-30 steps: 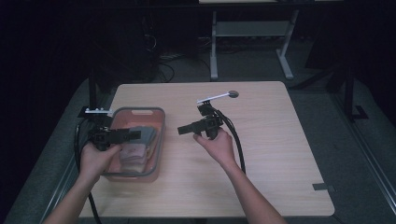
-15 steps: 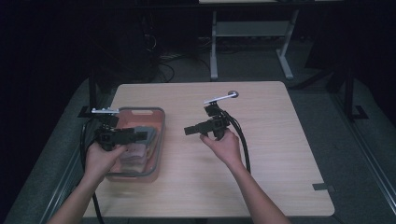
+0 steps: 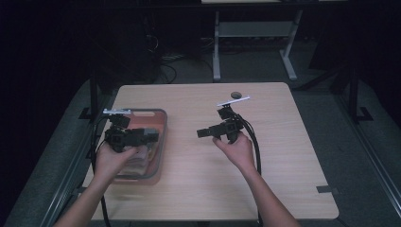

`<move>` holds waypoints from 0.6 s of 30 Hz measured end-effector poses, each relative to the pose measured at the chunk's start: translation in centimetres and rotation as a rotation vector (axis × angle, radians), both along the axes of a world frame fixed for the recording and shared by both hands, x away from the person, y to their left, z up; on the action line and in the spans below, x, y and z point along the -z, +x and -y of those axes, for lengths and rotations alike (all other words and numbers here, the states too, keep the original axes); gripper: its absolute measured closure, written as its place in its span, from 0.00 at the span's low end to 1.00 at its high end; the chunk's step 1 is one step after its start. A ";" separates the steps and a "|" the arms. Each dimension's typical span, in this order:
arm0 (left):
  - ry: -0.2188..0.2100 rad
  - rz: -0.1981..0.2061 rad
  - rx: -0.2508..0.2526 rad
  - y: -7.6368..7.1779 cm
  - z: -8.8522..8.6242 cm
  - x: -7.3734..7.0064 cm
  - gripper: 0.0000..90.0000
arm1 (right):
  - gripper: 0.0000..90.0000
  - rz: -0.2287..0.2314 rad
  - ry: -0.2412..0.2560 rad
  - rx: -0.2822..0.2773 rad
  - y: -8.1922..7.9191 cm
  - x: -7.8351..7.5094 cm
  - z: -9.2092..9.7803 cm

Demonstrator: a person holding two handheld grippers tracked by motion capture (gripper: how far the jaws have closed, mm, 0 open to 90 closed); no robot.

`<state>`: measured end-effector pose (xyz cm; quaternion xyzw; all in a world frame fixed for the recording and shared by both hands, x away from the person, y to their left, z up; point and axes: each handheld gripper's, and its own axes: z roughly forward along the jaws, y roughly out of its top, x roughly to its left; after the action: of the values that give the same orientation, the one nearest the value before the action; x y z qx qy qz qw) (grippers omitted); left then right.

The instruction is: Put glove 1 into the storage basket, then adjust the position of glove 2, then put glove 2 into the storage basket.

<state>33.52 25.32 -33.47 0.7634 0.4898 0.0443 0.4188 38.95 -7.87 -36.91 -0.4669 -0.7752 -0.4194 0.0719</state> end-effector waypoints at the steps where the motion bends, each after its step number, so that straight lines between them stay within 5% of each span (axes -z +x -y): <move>1: -0.001 -0.001 0.003 0.0 0.2 0.0 0.25 | 0.39 -0.004 0.001 0.004 -0.1 0.0 0.2; 18: -0.016 0.004 0.065 0.3 3.5 0.1 0.25 | 0.38 -0.020 -0.029 0.063 -0.7 0.8 3.9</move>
<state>33.81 21.85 -33.57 0.7755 0.4640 0.0281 0.4273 38.28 -11.80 -37.74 -0.4962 -0.7654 -0.4055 0.0594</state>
